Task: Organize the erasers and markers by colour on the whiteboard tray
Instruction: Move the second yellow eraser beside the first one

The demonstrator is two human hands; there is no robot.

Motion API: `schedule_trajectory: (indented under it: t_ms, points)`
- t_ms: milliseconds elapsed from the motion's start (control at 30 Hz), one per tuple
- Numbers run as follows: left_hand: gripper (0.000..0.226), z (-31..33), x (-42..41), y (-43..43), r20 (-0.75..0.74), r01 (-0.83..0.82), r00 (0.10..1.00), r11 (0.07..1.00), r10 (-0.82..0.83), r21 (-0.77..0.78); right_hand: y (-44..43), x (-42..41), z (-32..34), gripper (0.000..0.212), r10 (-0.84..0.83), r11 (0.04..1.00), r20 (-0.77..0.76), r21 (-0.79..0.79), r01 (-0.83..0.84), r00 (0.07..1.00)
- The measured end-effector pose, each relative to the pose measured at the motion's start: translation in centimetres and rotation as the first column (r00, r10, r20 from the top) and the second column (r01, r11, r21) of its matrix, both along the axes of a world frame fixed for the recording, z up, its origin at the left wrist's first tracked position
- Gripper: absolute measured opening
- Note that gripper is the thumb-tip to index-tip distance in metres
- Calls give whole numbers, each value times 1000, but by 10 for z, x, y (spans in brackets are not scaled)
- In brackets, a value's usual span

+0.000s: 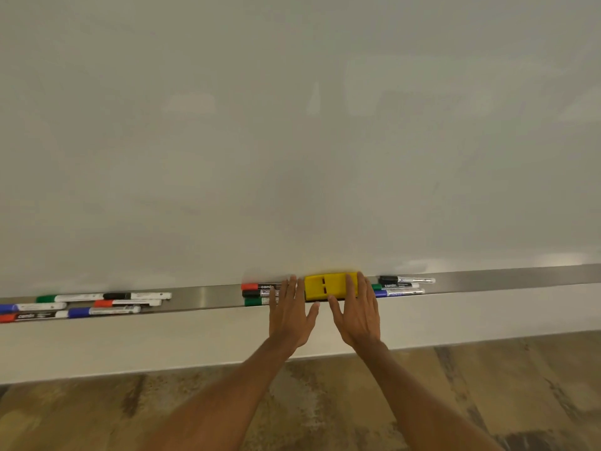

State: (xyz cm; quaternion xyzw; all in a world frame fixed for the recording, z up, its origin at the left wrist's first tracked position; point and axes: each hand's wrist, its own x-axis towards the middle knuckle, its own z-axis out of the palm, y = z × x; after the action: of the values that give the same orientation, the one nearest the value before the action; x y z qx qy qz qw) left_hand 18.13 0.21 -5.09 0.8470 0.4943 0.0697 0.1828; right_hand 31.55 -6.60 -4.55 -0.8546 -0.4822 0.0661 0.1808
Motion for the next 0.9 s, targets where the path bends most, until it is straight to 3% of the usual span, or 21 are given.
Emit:
schedule_trajectory:
  t_ms: [133, 500, 900]
  points:
    - [68, 9, 10, 0, -39, 14, 999, 999, -16, -31, 6, 11, 2, 65, -53, 998, -112, 10, 54, 992]
    - [59, 14, 18, 2, -59, -25, 998, 997, 21, -68, 11, 16, -1, 66, -16, 998, -186, 63, 28, 982]
    - [45, 13, -16, 5, 199, -126, 973, 992, 118, 29, 16, -21, -7, 77, -19, 971, -142, 233, 52, 990]
